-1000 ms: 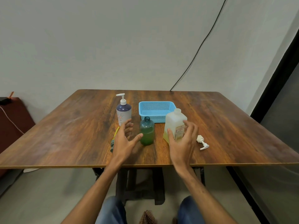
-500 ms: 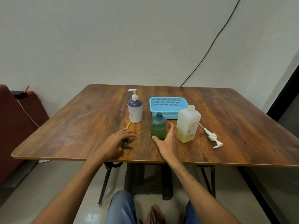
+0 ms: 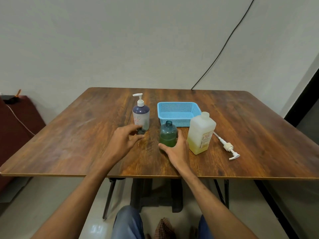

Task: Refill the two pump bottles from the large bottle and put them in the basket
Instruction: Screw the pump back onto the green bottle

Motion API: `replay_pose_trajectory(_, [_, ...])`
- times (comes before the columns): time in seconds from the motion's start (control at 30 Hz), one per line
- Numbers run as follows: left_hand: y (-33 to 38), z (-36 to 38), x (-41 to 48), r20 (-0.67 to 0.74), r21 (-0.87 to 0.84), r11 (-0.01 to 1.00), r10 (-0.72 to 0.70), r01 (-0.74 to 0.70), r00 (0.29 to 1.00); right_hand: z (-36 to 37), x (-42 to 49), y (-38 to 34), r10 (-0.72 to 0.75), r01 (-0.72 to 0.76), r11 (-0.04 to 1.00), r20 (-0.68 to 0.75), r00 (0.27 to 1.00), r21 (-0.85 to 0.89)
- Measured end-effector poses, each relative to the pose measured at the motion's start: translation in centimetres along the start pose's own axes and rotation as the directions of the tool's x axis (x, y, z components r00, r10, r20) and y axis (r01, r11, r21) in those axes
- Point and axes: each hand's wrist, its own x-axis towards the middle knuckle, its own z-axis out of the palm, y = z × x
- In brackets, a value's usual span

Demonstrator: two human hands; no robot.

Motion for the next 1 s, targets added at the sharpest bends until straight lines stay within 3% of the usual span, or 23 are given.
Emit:
replay_pose_trajectory(0.1, [2.7, -0.4, 2.2, -0.138, -0.177, 0.982, -0.086, 0.061, 0.987, 0.0, 0.0, 0.0, -0.006, 0.006, 1.000, 0.006, 1.000, 0.002])
replay_pose_trajectory(0.3, [6.5, -0.7, 6.4, -0.253, -0.491, 0.866, -0.249, 0.097, 0.935, -0.2, -0.2, -0.1, -0.021, 0.022, 0.999, 0.005, 1.000, -0.024])
replay_pose_trajectory(0.47, [8.3, -0.6, 8.3, -0.341, -0.570, 0.819, -0.305, 0.063, 0.889, -0.3, -0.2, -0.1, -0.010, 0.011, 0.999, 0.018, 1.000, -0.037])
replay_pose_trajectory(0.6, [9.2, -0.1, 9.2, -0.333, -0.625, 0.778, -0.331, 0.056, 0.883, -0.3, -0.3, -0.2, -0.022, 0.022, 0.999, 0.012, 1.000, -0.034])
replay_pose_trajectory(1.0, [10.3, 0.1, 10.3, -0.379, -0.616, 0.786, -0.350, 0.049, 0.856, -0.2, -0.3, 0.1, -0.042, 0.042, 0.999, 0.009, 0.999, -0.028])
